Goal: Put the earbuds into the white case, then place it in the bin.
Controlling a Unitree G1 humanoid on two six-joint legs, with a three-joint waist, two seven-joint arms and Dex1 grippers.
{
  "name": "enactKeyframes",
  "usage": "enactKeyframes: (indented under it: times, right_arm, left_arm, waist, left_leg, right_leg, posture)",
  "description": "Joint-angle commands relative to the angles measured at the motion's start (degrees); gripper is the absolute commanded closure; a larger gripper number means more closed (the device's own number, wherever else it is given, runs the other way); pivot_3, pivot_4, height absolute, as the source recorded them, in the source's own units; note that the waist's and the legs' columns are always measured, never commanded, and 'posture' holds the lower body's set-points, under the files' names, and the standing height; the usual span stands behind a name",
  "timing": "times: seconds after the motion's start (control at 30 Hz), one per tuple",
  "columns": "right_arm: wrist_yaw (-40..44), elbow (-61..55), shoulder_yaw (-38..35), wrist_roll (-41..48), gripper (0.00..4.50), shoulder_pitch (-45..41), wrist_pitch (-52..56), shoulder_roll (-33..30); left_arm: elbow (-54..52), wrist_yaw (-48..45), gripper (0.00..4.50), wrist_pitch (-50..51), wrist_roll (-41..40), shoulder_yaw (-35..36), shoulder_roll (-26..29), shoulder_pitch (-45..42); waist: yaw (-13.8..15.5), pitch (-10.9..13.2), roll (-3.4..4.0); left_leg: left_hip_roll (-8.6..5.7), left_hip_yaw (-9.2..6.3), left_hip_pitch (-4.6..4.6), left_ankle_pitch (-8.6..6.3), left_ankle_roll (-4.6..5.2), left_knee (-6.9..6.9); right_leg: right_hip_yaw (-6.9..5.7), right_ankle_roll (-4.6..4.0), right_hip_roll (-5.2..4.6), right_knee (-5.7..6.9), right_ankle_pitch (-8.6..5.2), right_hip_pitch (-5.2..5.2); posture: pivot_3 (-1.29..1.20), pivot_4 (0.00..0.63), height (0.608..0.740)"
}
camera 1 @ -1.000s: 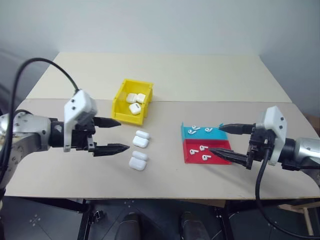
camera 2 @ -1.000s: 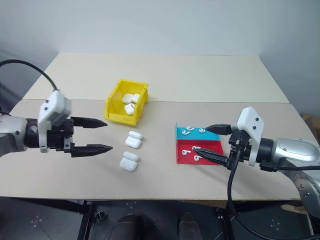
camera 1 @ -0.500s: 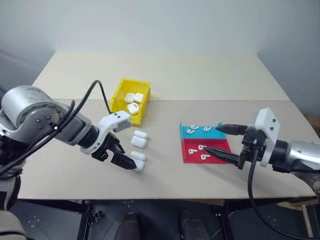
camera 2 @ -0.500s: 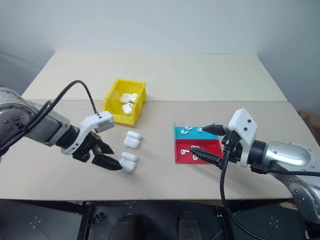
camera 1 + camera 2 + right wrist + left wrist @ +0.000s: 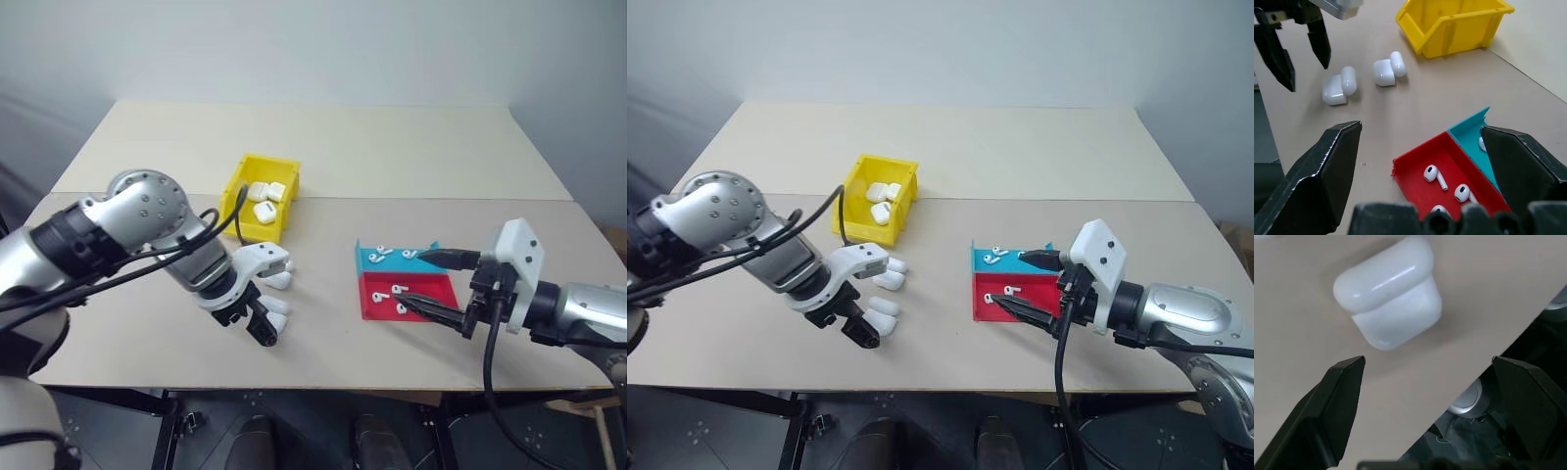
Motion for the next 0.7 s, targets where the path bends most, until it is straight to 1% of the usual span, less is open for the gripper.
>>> enactKeyframes:
  times: [0.03, 0.13, 0.3, 0.5, 0.7]
  right_arm:
    - [-0.3, -1.5, -2.3, 1.4, 0.03, 0.0, -0.6, 0.1]
    - [-0.9, -1.5, -2.5, 1.8, 0.03, 0.1, -0.5, 0.1]
    - [-1.5, -2.5, -3.1, 2.3, 0.03, 1.3, -0.5, 0.1]
    - [-2.1, -3.0, -3.0, 2.6, 0.03, 1.9, -0.8, 0.3]
    - [-2.6, -2.7, -2.0, 2.2, 0.03, 1.3, -1.3, 0.8]
  left_arm:
    - [1.4, 3.1, 0.00, -1.5, -1.0, 0.2, -1.7, -1.6]
    - [0.9, 7.6, 0.00, -3.0, -1.0, 0.4, -2.8, -0.6]
    - [1.2, 10.2, 0.00, -3.4, -1.0, 0.2, -4.6, 0.4]
    - [3.6, 10.2, 0.00, -2.1, -1.0, -0.1, -6.3, -0.1]
    - [4.0, 13.1, 0.00, -2.9, -1.0, 0.5, -6.7, 2.2]
  waist:
    - [0.0, 0.0, 0.00]
    - [0.0, 0.0, 0.00]
    - [0.0, 0.0, 0.00]
    - [0.2, 0.0, 0.00]
    - [0.2, 0.0, 0.00]
  left_leg:
    - [0.00, 0.00, 0.01, 0.00, 0.00, 0.00]
    - [0.00, 0.00, 0.01, 0.01, -0.01, 0.00]
    - [-0.01, 0.00, 0.01, 0.01, -0.01, -0.01]
    - [-0.02, 0.00, 0.02, 0.01, -0.02, 0.00]
    - [-0.02, 0.00, 0.01, 0.02, -0.03, -0.01]
  right_leg:
    - [0.00, 0.00, 0.00, 0.00, 0.00, 0.01]
    - [0.00, 0.00, -0.01, 0.00, 0.00, 0.01]
    - [0.00, 0.00, -0.01, -0.02, 0.00, 0.01]
    - [0.00, 0.00, -0.01, -0.02, 0.00, 0.02]
    - [0.00, 0.00, -0.01, -0.04, 0.00, 0.02]
  posture:
    - [0.00, 0.150, 0.740]
    - [0.00, 0.150, 0.740]
    - [0.00, 0.150, 0.740]
    - [0.00, 0.150, 0.740]
    - [0.00, 0.150, 0.740]
